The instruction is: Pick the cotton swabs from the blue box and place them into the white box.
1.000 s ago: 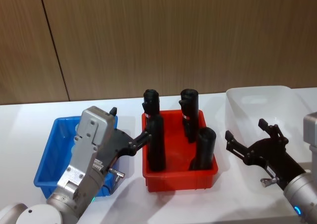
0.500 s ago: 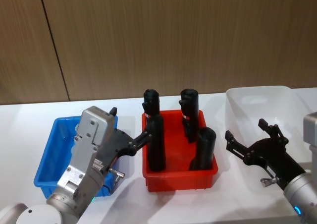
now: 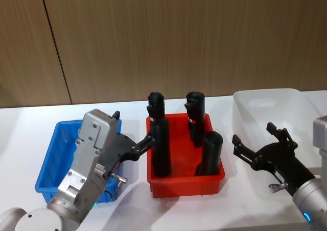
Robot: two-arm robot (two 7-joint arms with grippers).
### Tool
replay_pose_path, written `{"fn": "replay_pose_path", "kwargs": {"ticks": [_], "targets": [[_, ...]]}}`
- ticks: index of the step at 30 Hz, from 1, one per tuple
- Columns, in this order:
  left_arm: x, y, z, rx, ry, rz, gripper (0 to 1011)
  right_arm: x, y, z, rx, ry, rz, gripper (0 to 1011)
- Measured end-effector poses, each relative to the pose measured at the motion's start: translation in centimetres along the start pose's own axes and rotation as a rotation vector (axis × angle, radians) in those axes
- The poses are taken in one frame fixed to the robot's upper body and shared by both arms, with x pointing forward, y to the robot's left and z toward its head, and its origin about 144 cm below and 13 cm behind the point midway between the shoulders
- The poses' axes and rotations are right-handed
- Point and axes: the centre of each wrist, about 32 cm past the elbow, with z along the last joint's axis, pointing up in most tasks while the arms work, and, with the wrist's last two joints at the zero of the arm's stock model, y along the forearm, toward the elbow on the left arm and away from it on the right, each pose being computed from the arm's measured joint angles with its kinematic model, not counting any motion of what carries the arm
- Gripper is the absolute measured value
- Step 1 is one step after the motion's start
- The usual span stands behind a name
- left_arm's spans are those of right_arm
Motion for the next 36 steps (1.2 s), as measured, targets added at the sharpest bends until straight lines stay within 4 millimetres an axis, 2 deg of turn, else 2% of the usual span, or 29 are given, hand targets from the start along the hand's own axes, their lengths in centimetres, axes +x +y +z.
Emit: {"fn": "replay_pose_path", "kwargs": {"ticks": [16,36], "targets": [[2.9,0.0,-1.1,0.101,0.030,0.010,1004,0.0,0.0,0.0,0.000,0.000,0.000,1001],[4.3,1.2,-1.9,0.260,0.126,0.138,1004,0.0,0.0,0.0,0.000,0.000,0.000,1001]]}}
